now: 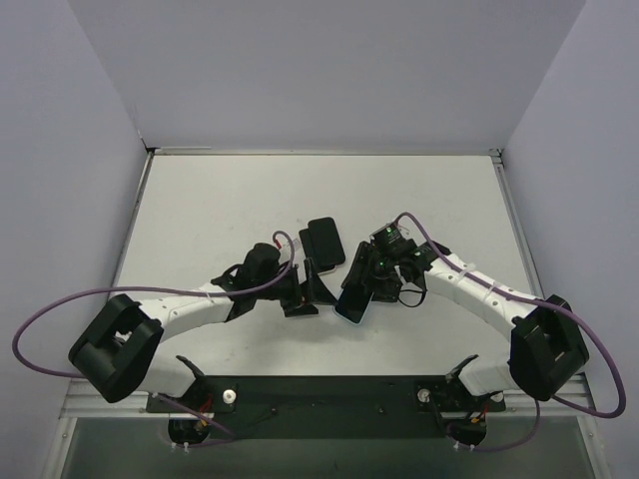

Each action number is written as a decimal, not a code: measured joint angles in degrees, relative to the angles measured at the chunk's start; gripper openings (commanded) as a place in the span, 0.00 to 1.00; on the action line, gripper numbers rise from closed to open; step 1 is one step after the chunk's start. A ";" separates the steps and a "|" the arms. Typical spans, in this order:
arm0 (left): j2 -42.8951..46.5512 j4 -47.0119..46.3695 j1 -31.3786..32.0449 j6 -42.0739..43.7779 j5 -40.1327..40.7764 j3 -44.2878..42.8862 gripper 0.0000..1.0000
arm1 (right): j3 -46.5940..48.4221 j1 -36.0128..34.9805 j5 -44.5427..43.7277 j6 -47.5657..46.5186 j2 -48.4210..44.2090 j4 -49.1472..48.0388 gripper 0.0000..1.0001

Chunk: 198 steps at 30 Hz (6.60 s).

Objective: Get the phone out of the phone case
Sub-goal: Pick up the phone at the center of the board, then remove the phone case from the phone.

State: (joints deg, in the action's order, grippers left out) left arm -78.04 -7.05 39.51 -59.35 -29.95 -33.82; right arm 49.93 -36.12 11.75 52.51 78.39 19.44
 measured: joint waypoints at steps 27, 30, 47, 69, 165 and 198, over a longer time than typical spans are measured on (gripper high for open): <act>-11.50 -17.07 7.26 -5.14 -0.35 -2.99 0.00 | 0.72 -0.98 0.94 5.79 -1.03 1.73 0.79; -11.50 -18.69 7.30 -5.60 -0.68 -2.97 0.00 | 0.35 -0.13 0.70 4.96 -3.06 2.03 0.95; 14.64 -21.33 3.56 -6.12 5.88 2.73 0.00 | 4.17 16.57 14.16 -6.25 -22.69 -0.35 0.91; 12.15 -32.72 0.07 -12.87 -2.60 2.69 0.00 | -3.34 18.58 28.59 6.38 -22.67 -26.27 0.65; 15.15 -44.50 -3.21 -10.14 -14.58 -9.68 0.00 | -7.87 3.48 12.20 58.40 -7.74 -96.00 0.00; 13.46 -44.70 -6.32 -19.96 -28.20 -11.58 0.00 | 2.67 3.76 30.77 10.05 -19.21 -46.90 0.33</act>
State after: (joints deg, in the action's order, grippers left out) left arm -64.58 -51.75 33.19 -79.31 -58.15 -45.41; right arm 52.60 -32.36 42.52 62.57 59.18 -27.46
